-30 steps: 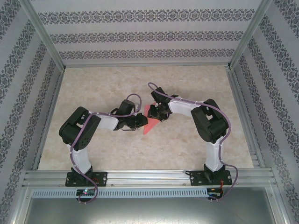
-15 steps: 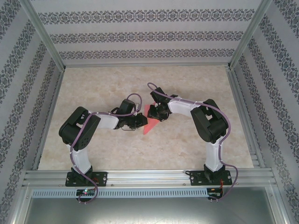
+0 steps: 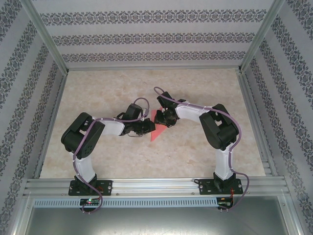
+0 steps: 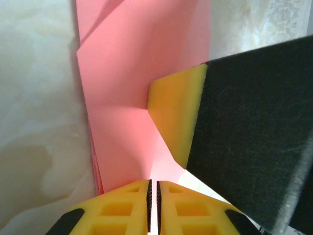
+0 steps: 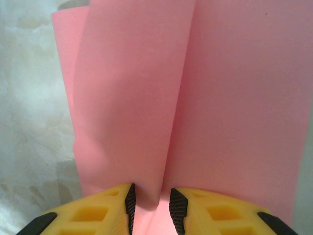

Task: Fold a paper plane with a square sheet of paper (pick it up from the middle)

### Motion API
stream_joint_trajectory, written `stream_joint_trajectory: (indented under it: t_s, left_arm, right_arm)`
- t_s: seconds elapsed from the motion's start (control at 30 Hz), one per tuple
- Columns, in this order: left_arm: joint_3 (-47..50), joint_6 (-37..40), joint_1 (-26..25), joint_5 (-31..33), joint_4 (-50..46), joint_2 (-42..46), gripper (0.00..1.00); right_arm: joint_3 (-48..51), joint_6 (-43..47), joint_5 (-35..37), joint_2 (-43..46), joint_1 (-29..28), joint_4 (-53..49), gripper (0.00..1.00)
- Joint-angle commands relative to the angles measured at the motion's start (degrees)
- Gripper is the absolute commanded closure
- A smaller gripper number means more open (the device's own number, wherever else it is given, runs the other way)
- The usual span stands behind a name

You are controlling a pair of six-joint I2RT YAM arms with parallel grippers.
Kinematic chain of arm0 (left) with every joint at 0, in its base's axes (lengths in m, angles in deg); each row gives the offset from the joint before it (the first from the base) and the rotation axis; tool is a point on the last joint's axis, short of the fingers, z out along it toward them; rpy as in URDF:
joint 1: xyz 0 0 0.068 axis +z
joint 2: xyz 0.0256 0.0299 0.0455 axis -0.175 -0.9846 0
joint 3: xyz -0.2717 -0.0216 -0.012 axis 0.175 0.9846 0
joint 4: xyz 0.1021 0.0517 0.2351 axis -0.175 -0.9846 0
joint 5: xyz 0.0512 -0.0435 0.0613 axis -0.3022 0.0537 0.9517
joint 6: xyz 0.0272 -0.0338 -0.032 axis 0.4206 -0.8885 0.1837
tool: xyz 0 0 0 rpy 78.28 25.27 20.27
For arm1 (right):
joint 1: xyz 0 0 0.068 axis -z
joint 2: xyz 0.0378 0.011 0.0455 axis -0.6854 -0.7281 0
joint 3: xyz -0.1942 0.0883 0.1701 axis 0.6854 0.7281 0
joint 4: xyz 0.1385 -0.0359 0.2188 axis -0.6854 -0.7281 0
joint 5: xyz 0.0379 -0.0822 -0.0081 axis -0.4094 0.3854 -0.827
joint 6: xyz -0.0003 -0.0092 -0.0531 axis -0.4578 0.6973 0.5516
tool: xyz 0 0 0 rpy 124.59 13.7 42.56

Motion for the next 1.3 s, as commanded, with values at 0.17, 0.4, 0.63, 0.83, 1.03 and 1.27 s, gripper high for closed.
stream_joint_trajectory:
  t_s: [0.17,0.4,0.63,0.83,1.03,1.27]
  left_arm:
    - [-1.6,2.0,-1.1,1.2,-4.8,-1.4,0.86]
    - [-1.8,3.0,-1.1,4.0,-7.8,-0.2,0.87]
    - [-2.1,3.1,-1.1,3.3,-8.1,-1.0,0.87]
    - [-2.8,4.2,-1.1,3.8,-12.4,-1.8,0.89]
    - [-4.1,6.4,-1.2,4.8,-19.3,-4.3,0.94]
    - [-3.8,8.4,-1.6,6.0,-23.8,-6.7,1.0]
  right_arm:
    - [5.1,1.2,4.1,-10.4,-1.5,-7.4,0.68]
    - [5.2,1.2,4.5,-10.3,-1.5,-7.6,0.68]
    - [5.1,1.2,4.7,-10.6,-1.5,-7.7,0.68]
    - [4.7,1.0,3.5,-9.4,-1.5,-7.6,0.68]
    - [3.4,0.1,-0.3,-4.7,-1.2,-6.6,0.67]
    - [1.1,-0.2,-3.2,5.4,-0.4,-6.5,0.64]
